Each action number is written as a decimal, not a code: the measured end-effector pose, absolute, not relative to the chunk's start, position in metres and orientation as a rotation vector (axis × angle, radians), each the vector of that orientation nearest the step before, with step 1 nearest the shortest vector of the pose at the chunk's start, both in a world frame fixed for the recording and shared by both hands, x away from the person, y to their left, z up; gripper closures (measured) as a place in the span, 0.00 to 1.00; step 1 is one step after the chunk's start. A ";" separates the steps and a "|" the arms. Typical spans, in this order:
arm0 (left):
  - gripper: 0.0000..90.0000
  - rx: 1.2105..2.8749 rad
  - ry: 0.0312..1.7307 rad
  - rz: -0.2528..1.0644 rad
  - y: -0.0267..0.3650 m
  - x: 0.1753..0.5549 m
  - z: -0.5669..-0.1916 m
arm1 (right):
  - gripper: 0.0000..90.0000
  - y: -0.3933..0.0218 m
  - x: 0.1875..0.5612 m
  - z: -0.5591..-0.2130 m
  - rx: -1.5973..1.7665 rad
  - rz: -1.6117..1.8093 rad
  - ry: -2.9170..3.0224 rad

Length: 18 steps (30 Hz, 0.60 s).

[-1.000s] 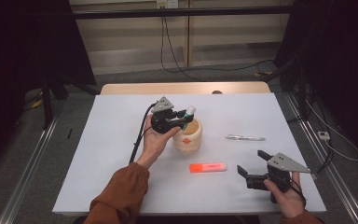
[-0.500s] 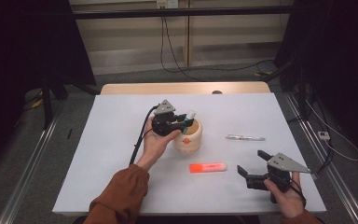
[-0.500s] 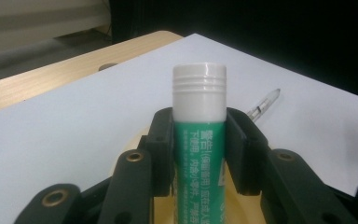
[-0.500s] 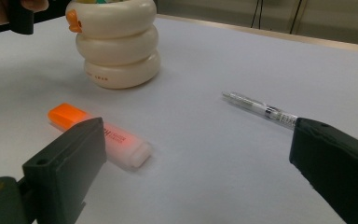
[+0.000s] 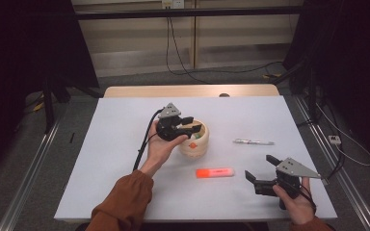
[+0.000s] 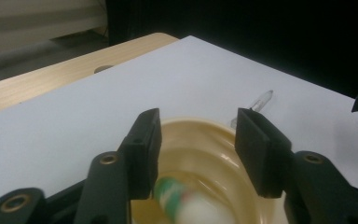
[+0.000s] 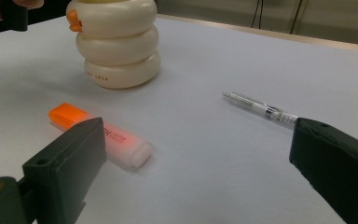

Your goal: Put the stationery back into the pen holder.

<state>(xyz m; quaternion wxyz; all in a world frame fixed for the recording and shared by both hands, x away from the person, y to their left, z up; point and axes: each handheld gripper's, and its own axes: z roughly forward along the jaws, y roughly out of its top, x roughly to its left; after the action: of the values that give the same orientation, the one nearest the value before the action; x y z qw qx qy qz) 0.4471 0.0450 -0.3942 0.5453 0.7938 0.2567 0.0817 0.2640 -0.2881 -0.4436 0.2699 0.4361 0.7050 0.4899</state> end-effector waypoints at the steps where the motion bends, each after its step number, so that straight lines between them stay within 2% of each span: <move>1: 0.51 1.884 0.617 0.200 0.045 0.447 -0.394 | 0.04 -0.288 0.264 -0.444 1.175 1.321 1.900; 12: 0.18 1.898 0.676 0.234 0.052 0.449 -0.391 | 0.04 -0.288 0.264 -0.444 1.174 1.318 1.901; 18: 0.09 1.904 0.698 0.237 0.061 0.448 -0.388 | 0.04 -0.288 0.264 -0.444 1.169 1.314 1.909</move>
<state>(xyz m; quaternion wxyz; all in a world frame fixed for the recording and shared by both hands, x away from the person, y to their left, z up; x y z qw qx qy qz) 0.4480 0.0607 -0.3885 0.5226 0.7950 0.2917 0.0990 0.2640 -0.2876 -0.4437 0.2697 0.4337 0.7081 0.4877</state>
